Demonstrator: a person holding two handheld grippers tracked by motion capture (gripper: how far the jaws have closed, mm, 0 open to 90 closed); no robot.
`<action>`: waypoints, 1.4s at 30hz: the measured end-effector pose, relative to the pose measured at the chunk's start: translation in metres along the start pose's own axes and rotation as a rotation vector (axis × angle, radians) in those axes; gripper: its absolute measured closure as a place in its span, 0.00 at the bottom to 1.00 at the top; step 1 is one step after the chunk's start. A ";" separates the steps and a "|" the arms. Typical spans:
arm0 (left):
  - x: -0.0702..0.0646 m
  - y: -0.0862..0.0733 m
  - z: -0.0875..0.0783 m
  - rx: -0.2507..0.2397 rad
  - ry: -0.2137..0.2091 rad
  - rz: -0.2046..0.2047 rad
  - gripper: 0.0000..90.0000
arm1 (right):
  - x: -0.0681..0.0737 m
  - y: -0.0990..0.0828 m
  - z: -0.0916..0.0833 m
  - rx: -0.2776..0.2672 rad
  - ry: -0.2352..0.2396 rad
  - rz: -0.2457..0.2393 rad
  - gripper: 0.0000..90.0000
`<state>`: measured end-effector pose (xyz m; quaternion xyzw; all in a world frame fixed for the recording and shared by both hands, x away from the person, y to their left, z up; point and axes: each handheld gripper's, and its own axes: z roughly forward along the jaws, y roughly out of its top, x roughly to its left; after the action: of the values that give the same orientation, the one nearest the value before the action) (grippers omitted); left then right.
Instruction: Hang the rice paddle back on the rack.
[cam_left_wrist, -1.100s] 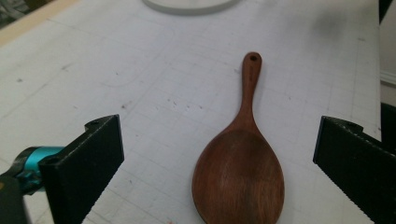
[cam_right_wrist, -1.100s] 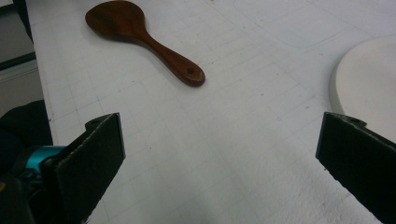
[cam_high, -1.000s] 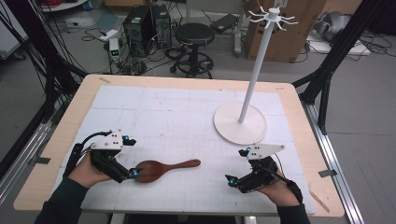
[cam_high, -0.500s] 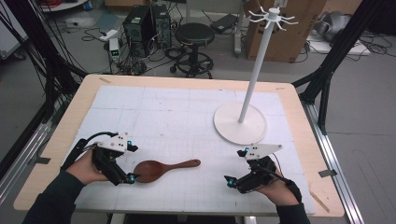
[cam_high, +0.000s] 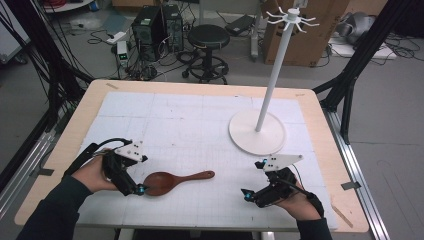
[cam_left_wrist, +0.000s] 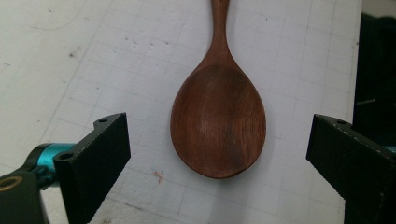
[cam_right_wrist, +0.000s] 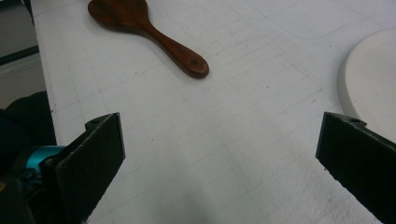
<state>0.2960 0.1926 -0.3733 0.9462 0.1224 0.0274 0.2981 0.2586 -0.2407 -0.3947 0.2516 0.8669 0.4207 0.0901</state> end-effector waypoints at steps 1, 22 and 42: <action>0.000 0.003 0.003 0.015 0.001 0.013 0.08 | 0.000 0.000 0.000 0.003 0.000 0.000 0.00; -0.003 0.047 0.037 0.218 -0.027 0.075 0.13 | 0.000 -0.002 0.006 0.021 0.013 0.002 0.00; -0.004 0.090 0.074 0.361 -0.030 0.079 0.18 | -0.001 -0.004 0.006 0.026 0.010 0.004 0.00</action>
<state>0.3203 0.0788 -0.3822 0.9888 0.0835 0.0026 0.1237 0.2599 -0.2393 -0.4018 0.2525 0.8723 0.4107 0.0813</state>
